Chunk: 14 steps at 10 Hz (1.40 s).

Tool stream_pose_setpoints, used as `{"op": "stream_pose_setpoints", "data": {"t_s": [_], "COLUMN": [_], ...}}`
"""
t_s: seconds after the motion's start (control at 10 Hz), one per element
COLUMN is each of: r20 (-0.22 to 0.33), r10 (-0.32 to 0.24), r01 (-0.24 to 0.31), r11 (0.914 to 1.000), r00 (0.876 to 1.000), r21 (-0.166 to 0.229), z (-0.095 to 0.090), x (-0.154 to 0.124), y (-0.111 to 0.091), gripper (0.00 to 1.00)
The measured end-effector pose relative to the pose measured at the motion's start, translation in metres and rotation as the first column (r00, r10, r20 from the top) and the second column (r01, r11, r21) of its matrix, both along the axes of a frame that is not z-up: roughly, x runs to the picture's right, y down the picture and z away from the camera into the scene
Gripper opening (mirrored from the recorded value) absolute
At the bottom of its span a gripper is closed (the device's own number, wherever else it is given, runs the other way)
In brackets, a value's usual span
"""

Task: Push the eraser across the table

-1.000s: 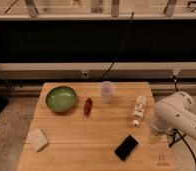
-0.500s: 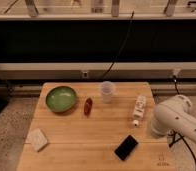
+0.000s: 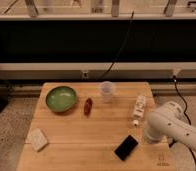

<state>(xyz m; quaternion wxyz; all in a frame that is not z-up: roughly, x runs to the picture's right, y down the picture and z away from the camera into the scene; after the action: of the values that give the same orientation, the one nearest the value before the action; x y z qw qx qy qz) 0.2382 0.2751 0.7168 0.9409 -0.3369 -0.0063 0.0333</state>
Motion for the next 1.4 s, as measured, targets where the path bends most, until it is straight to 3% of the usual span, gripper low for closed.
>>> {"op": "stream_pose_setpoints", "data": {"t_s": [0.5,1.2,1.4], "r20": [0.022,0.076,0.076], "r10": [-0.038,-0.121,-0.118], "r01": [0.038,0.126,0.123], "r11": [0.9987,0.9896,0.9899], "r00": [0.999,0.99,0.99], "r21": [-0.035,-0.069,-0.069], "z": [0.02,0.032,0.032], "x": [-0.029,-0.082,-0.082], "y": [0.023,0.028,0.028], "gripper": [0.01,0.01,0.01]}}
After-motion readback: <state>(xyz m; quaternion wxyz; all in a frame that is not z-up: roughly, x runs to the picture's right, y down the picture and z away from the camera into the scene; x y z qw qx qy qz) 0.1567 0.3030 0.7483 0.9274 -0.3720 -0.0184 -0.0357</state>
